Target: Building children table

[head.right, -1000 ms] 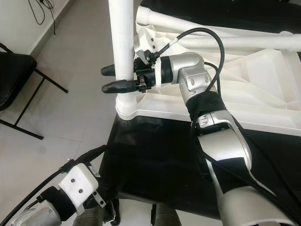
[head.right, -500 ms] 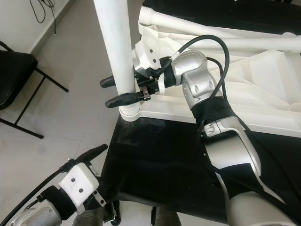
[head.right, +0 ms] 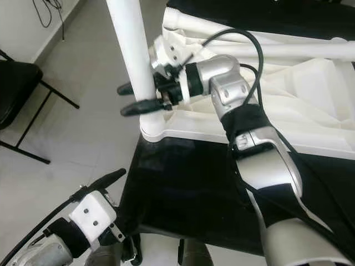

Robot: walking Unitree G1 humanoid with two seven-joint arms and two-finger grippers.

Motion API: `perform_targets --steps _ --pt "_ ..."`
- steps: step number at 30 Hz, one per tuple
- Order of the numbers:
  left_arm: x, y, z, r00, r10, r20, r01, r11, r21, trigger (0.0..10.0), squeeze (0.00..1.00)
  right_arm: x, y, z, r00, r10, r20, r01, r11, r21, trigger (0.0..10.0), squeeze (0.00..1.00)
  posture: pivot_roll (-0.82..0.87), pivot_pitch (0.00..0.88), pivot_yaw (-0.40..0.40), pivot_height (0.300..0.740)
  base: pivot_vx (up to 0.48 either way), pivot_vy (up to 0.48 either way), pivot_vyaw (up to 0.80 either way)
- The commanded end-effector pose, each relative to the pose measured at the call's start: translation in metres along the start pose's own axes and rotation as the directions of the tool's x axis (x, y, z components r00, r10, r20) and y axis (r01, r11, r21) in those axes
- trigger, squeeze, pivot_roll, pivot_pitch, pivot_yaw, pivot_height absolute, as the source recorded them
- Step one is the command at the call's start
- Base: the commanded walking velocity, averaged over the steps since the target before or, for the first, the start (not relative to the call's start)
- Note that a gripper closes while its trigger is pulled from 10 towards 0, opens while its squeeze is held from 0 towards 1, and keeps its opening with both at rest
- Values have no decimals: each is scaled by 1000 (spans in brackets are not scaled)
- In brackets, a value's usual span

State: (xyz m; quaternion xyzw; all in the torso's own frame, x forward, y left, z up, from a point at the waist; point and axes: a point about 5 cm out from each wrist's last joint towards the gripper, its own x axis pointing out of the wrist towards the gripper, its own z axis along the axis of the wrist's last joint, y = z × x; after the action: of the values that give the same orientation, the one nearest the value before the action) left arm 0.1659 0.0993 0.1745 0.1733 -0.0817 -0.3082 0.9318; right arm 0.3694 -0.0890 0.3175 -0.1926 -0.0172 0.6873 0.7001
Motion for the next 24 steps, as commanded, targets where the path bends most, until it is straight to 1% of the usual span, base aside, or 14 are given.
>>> perform_targets --steps 1,5,7,8,10,11,12,14,15,17,20,21,23,24 --pt "-1 -5 -3 1000 -11 -11 11 1000 -21 10000 0 -8 0 -48 979 -137 -153 160 976 150 10000 0 3 365 -50 740 0 0 0" --pt "-1 -4 -3 1000 -12 -10 12 1000 -22 10000 0 -10 -2 -53 967 -199 -160 226 958 175 10000 0 3 365 -50 740 0 0 0" --pt "-1 -4 -3 1000 -12 -10 11 1000 -22 10000 0 -17 -4 -57 940 -304 -155 329 928 175 10000 0 -3 365 -53 740 0 0 0" --pt "-1 -4 -3 1000 -12 -10 11 1000 -22 10000 0 -17 -4 -57 940 -304 -155 329 928 175 10000 0 -3 365 -53 740 0 0 0" --pt "-1 -4 -4 1000 -10 -11 10 1000 -22 10000 0 -23 -5 -60 908 -398 -135 417 894 168 10000 0 -11 367 -53 740 0 0 0" --pt "-1 -4 -4 1000 -10 -11 10 1000 -22 10000 0 -23 -5 -60 908 -398 -135 417 894 168 10000 0 -11 367 -53 740 0 0 0" --pt "-1 -4 -4 1000 -10 -12 9 1000 -21 10000 0 -25 -4 -60 894 -431 -126 447 879 167 10000 0 -11 367 -53 740 0 0 0" --pt "-1 -3 -4 1000 -10 -12 9 1000 -20 10000 0 -27 10 -69 850 -524 -64 526 831 180 10000 0 -12 367 -50 740 0 0 0" --pt "-1 -3 -4 1000 -10 -12 9 1000 -20 10000 0 -27 10 -69 850 -524 -64 526 831 180 10000 0 -12 367 -50 740 0 0 0" --pt "-1 -2 -5 1000 -12 -14 11 1000 -20 10000 0 -27 28 -77 799 -600 -23 593 781 195 10000 0 -19 367 -40 740 0 0 0" --pt "-1 -1 -6 1000 -16 -17 16 1000 -19 10000 0 -24 40 -85 736 -677 -8 663 718 211 10000 0 -20 363 -34 740 0 0 0" --pt "-1 0 -6 1000 -17 -17 17 1000 -18 10000 0 -23 41 -86 725 -689 -8 673 705 223 10000 0 -20 363 -34 740 0 0 0" --pt "-1 0 -6 1000 -17 -17 17 1000 -18 10000 0 -23 41 -86 725 -689 -8 673 705 223 10000 0 -20 363 -34 740 0 0 0" --pt "-1 0 -7 1000 -18 -18 18 1000 -17 10000 0 -16 46 -89 730 -683 -18 672 712 204 10000 0 -18 358 -28 740 0 0 0"
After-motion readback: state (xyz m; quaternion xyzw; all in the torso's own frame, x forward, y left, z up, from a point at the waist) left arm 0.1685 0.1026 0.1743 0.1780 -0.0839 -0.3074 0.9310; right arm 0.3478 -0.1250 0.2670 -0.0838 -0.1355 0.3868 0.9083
